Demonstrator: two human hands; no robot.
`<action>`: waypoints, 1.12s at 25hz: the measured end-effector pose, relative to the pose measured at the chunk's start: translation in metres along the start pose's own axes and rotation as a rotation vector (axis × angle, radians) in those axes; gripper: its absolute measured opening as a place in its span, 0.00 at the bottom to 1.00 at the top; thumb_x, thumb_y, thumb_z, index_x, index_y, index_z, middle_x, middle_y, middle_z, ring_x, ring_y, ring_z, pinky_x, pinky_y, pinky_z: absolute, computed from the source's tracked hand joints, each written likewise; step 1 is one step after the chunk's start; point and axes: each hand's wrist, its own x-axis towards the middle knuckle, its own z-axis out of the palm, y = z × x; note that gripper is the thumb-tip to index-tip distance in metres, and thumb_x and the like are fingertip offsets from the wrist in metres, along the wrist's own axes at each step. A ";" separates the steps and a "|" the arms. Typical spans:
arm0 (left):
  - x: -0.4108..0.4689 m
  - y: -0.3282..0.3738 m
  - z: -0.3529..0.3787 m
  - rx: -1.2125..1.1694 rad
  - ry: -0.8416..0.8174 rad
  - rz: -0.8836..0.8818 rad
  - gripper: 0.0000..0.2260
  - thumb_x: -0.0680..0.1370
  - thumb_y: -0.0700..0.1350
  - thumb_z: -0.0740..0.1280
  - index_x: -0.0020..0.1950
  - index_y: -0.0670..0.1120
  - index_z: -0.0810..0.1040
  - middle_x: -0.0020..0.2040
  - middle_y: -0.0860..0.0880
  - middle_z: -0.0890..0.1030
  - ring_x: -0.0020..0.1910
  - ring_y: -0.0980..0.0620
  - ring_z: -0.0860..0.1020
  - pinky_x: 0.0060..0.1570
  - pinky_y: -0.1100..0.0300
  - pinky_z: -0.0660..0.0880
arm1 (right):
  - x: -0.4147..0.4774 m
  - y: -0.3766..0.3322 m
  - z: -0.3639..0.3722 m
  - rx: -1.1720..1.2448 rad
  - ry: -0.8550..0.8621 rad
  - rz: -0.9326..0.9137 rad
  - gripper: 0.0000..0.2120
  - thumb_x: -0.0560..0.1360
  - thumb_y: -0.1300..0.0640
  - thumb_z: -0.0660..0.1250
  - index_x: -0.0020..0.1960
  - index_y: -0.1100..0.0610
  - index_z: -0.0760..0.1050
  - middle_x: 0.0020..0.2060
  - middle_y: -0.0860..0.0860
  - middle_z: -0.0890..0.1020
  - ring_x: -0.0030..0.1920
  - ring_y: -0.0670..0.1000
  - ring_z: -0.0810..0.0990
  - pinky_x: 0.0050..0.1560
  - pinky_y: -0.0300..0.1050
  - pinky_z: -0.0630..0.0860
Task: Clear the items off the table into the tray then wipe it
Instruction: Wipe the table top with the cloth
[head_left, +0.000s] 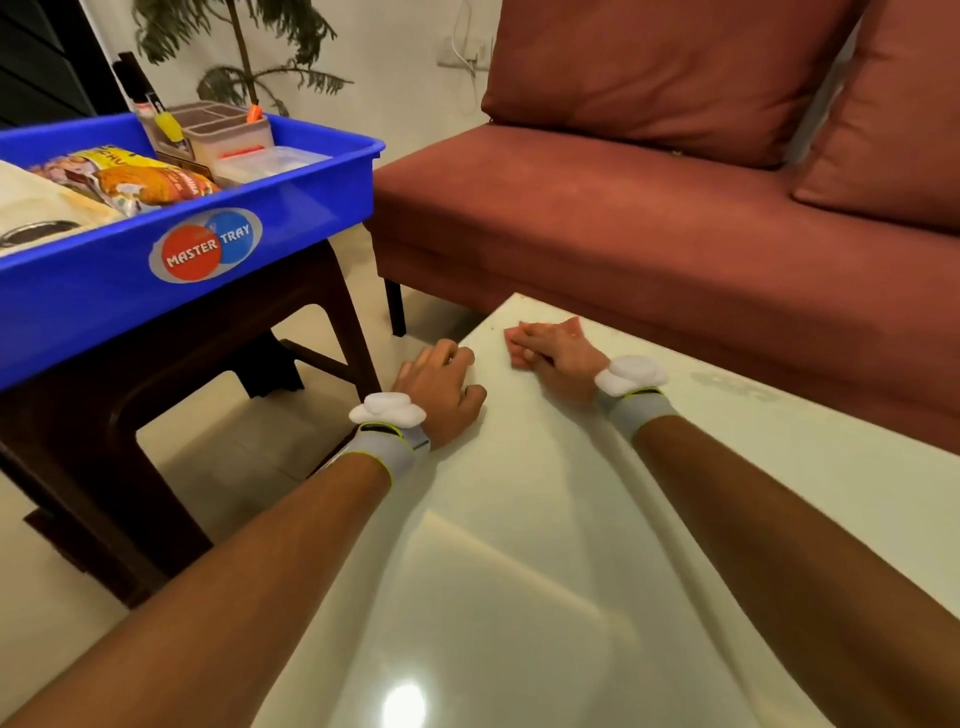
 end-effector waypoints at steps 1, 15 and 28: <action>0.001 0.000 0.003 0.007 0.024 0.018 0.29 0.67 0.58 0.44 0.58 0.44 0.71 0.58 0.45 0.72 0.55 0.43 0.72 0.53 0.52 0.67 | -0.015 -0.012 0.000 0.005 -0.045 -0.093 0.19 0.81 0.57 0.55 0.71 0.54 0.66 0.72 0.52 0.66 0.73 0.51 0.62 0.71 0.42 0.51; 0.001 -0.001 0.004 -0.030 0.015 0.235 0.33 0.70 0.56 0.43 0.69 0.43 0.69 0.70 0.47 0.69 0.65 0.44 0.71 0.64 0.55 0.65 | -0.018 0.009 -0.009 0.005 -0.087 -0.191 0.19 0.82 0.55 0.54 0.72 0.53 0.63 0.73 0.48 0.61 0.72 0.46 0.58 0.72 0.41 0.48; 0.002 -0.002 0.006 -0.053 -0.114 0.277 0.27 0.75 0.51 0.46 0.74 0.50 0.64 0.76 0.51 0.62 0.75 0.52 0.60 0.74 0.55 0.54 | -0.078 0.048 -0.024 0.017 -0.015 -0.107 0.20 0.82 0.54 0.53 0.73 0.52 0.62 0.73 0.45 0.59 0.73 0.44 0.56 0.71 0.37 0.47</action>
